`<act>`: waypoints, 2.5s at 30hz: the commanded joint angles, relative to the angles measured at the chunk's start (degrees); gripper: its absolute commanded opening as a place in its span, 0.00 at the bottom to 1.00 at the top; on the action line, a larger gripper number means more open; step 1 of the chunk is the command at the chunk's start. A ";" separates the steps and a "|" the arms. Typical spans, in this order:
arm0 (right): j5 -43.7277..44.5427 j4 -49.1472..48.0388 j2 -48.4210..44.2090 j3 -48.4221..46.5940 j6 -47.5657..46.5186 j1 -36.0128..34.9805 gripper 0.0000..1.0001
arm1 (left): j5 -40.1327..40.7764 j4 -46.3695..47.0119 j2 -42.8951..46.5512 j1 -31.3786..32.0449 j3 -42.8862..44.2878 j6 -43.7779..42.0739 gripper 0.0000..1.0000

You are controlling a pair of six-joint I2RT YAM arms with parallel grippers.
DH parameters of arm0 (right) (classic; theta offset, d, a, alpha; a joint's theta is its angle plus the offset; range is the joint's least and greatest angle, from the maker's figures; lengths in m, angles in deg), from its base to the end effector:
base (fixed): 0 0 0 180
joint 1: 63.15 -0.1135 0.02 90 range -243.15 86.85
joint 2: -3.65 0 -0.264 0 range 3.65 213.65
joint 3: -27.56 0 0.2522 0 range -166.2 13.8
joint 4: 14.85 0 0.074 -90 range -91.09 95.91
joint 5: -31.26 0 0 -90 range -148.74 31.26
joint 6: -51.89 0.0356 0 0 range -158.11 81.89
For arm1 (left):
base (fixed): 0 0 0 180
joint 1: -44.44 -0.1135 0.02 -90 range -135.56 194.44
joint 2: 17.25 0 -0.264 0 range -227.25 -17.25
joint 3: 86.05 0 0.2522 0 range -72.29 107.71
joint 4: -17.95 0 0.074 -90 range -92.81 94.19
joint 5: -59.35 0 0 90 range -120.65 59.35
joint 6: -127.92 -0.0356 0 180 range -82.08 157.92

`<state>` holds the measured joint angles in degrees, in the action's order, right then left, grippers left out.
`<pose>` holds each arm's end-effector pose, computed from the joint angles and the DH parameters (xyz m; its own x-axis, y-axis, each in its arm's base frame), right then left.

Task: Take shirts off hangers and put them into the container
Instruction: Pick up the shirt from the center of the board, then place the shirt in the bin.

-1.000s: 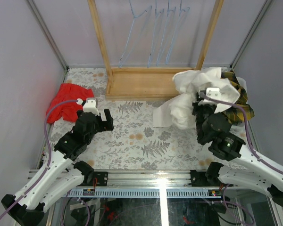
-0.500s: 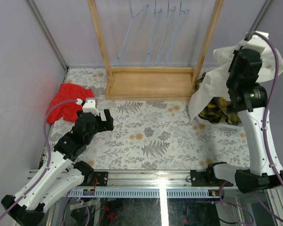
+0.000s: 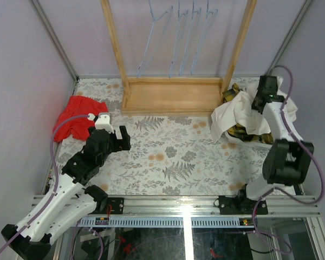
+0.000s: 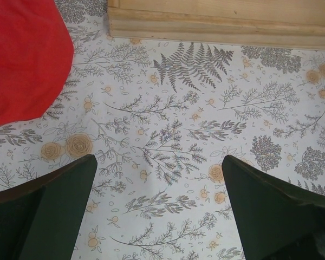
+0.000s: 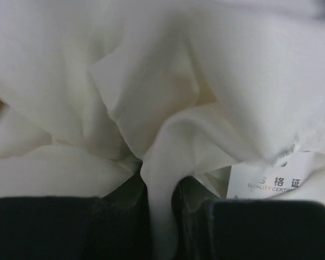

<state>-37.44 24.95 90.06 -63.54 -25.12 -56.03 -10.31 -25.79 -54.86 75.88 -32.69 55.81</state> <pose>0.3382 -0.0553 0.3360 -0.4639 0.2690 -0.8441 0.5281 0.8489 -0.0197 0.1331 -0.0669 0.2927 -0.4509 -0.0620 -0.8904 0.0932 0.9889 -0.1160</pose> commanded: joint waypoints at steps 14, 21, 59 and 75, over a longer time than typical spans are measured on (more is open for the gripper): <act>-11.76 7.93 -8.16 -4.66 -2.58 0.09 0.92 | -0.88 3.87 -0.63 -0.24 -0.22 -1.19 1.00; -21.77 8.86 -15.97 -3.93 1.96 0.09 0.96 | -1.08 3.96 -0.24 -0.22 -0.36 -1.19 1.00; 19.92 -14.49 -19.52 32.11 18.64 -42.27 0.54 | -0.93 3.70 -1.31 -0.22 -0.11 -0.78 1.00; 27.03 -11.59 -30.08 20.27 3.13 -42.14 0.04 | -1.35 3.79 -1.73 -0.18 -0.08 -1.01 1.00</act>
<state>-17.17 14.98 59.79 -35.17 -13.34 -97.98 -11.25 -25.42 -56.69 75.88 -32.69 55.57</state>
